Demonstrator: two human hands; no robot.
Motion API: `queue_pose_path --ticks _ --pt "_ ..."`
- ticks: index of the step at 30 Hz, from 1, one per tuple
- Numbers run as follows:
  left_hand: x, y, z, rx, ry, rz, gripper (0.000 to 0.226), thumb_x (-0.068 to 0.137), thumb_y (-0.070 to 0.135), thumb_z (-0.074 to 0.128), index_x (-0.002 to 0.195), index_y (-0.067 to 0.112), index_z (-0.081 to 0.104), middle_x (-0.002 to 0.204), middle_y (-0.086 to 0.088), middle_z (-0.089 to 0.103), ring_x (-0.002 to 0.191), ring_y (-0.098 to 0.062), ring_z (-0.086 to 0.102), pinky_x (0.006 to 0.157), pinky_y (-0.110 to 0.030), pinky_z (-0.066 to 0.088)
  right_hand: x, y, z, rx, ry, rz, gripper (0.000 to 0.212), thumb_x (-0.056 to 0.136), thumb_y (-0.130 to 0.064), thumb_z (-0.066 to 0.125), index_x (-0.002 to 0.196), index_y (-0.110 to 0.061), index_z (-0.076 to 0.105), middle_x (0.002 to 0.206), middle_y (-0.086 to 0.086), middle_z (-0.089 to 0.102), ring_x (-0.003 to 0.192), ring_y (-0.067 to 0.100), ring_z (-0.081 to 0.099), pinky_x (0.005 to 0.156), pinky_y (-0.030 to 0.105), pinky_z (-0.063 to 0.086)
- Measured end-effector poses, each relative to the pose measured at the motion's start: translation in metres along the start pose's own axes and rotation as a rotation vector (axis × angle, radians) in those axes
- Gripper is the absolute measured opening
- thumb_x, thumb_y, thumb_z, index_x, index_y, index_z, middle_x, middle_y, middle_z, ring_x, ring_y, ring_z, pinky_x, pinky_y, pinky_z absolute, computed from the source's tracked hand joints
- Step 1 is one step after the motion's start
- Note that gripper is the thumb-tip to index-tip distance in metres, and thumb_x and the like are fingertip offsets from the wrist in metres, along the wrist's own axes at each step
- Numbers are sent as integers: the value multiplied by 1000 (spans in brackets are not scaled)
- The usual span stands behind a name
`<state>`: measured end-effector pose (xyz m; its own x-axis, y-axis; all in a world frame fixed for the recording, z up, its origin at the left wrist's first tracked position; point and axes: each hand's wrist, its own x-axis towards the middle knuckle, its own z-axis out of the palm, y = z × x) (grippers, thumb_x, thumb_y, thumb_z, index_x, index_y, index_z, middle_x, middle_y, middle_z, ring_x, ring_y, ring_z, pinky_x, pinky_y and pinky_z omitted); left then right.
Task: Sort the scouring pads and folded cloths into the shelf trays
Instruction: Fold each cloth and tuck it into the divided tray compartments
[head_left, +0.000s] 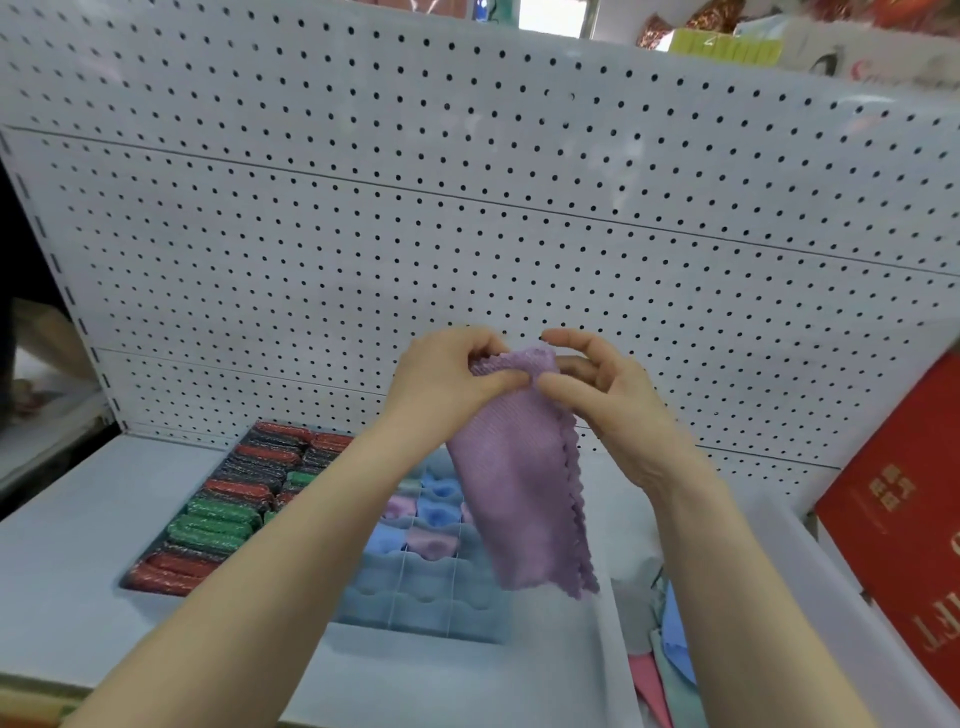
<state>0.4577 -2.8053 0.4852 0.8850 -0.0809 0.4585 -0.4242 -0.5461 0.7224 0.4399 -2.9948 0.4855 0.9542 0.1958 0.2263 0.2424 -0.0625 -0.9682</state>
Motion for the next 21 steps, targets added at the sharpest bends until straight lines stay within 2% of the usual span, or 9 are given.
queue_pose_path --ticks 2,5,8,10,12,15,18,21 --pt "-1 -1 1 13 -20 1 20 72 42 79 70 28 65 65 12 65 63 -6 55 69 -34 48 -1 4 2 -54 40 0 34 78 -18 81 110 -21 70 93 4 75 84 14 69 72 20 53" --pt "-3 -1 -1 24 -44 8 21 69 47 81 73 30 68 71 12 68 71 -7 61 73 -35 52 0 5 6 -49 89 -40 11 78 -12 81 88 -14 77 79 2 74 73 9 67 66 17 51" --pt "-3 -6 -7 -75 -35 -50 25 65 43 86 84 37 70 81 13 69 80 -3 64 79 -29 52 1 3 3 -46 136 -82 9 79 -10 79 78 -18 78 72 -3 73 65 5 64 62 15 50" --pt "-4 -15 -12 -210 -65 -138 33 65 37 88 92 37 70 85 11 71 82 -2 65 77 -21 53 2 3 -1 -52 164 -85 9 81 -10 78 78 -19 78 72 -4 73 64 5 63 63 14 49" --pt "-8 -24 -14 -398 -96 -225 28 70 23 86 93 29 71 80 9 72 78 -5 66 74 -17 56 2 4 -5 -55 187 -81 7 82 -8 76 80 -15 78 71 -3 73 63 5 62 63 14 49" --pt "-12 -29 -12 -601 -73 -305 13 78 8 79 83 18 72 74 5 73 79 -13 67 81 -27 59 3 4 -10 -70 185 -73 4 83 -8 75 83 -12 78 71 0 71 64 10 60 64 19 50" --pt "-12 -30 -9 -754 -78 -285 12 82 9 74 86 21 75 83 3 75 85 -12 69 87 -32 57 3 2 -14 -87 146 -67 5 85 -12 74 84 -13 78 75 6 70 69 17 58 68 25 52" --pt "-14 -32 -7 -731 -158 -250 15 83 9 71 96 16 74 89 2 76 84 -10 71 76 -23 58 3 -2 -18 -85 108 -68 4 85 -13 75 84 -14 78 74 6 70 66 16 59 65 24 53"
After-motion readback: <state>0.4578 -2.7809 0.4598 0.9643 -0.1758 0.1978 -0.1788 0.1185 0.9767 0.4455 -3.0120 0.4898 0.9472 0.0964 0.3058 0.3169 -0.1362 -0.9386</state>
